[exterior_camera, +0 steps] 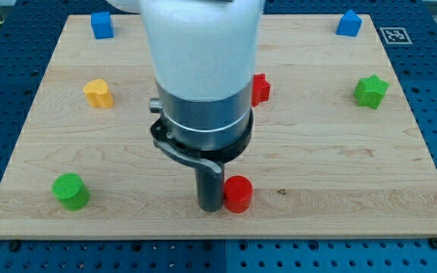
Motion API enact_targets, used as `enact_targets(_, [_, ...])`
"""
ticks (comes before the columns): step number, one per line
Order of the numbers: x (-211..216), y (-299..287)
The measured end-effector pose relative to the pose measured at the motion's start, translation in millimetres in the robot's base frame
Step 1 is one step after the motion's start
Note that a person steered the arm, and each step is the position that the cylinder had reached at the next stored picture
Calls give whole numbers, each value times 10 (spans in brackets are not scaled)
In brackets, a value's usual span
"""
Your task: Push red circle to the bottom right
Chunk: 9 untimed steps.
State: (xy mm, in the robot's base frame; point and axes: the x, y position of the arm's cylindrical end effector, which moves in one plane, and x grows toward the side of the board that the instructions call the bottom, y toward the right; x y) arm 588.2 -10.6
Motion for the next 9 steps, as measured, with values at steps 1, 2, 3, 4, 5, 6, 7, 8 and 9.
enact_targets(1, [0,233])
enact_targets(2, [-1,489])
enact_targets(3, [-28,627])
enact_targets(4, [-118,661])
enact_targets(5, [-123,803])
enact_targets(6, [-156,850])
enact_targets(7, [-235,850])
enact_targets(8, [-254,962])
enact_targets(9, [-254,1254])
